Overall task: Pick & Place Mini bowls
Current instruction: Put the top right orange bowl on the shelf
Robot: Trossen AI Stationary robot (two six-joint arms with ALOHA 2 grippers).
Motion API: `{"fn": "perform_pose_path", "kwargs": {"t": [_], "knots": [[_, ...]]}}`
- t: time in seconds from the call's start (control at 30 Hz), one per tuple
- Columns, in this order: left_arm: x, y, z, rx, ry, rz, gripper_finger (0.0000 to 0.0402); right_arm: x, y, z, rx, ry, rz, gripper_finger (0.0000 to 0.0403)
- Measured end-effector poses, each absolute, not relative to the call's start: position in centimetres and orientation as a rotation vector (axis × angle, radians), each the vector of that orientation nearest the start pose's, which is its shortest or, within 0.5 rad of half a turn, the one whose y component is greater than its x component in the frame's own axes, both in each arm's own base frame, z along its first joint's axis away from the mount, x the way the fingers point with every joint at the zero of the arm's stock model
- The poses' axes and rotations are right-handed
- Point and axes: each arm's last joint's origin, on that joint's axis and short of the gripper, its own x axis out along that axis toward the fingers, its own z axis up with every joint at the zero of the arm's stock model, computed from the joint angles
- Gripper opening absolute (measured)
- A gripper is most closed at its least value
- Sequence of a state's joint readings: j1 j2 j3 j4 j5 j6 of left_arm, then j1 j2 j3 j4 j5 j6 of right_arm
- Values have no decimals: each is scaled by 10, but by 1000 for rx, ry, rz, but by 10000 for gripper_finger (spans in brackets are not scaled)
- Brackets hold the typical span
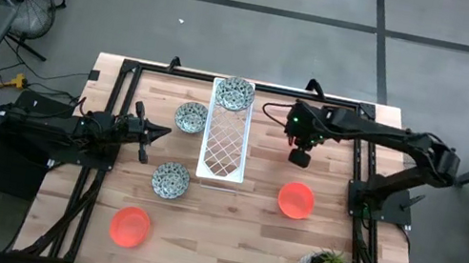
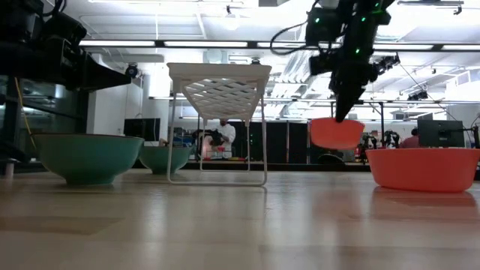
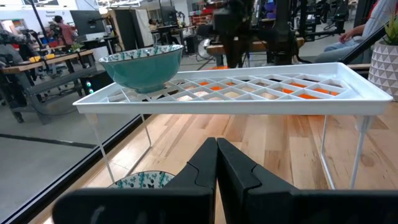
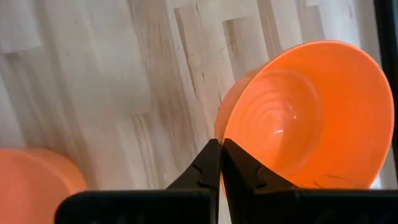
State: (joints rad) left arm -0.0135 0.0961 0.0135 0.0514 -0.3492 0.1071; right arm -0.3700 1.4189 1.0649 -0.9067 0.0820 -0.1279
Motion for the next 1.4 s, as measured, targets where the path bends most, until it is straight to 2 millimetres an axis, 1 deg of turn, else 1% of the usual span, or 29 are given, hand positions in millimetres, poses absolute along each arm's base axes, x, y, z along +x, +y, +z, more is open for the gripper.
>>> {"fn": "perform_pose_path", "kwargs": {"t": [0.13,0.27,0.43,0.7,0.93,1.1,1.4], "knots": [[101,9,165,112,49,334,1,233,-89,257,81,1241,-308,0],[101,9,165,112,49,334,1,226,-80,268,75,1202,-271,0],[101,9,165,112,49,334,1,221,-70,276,40,1175,-208,0],[101,9,165,112,49,334,1,223,-55,277,-4,1170,-135,0],[101,9,165,112,49,334,1,226,-43,277,-28,1173,-105,0],[101,9,165,112,49,334,1,226,-37,277,-69,1183,-99,0],[101,9,165,112,49,334,1,223,-23,275,-165,1237,-1,0]]}}
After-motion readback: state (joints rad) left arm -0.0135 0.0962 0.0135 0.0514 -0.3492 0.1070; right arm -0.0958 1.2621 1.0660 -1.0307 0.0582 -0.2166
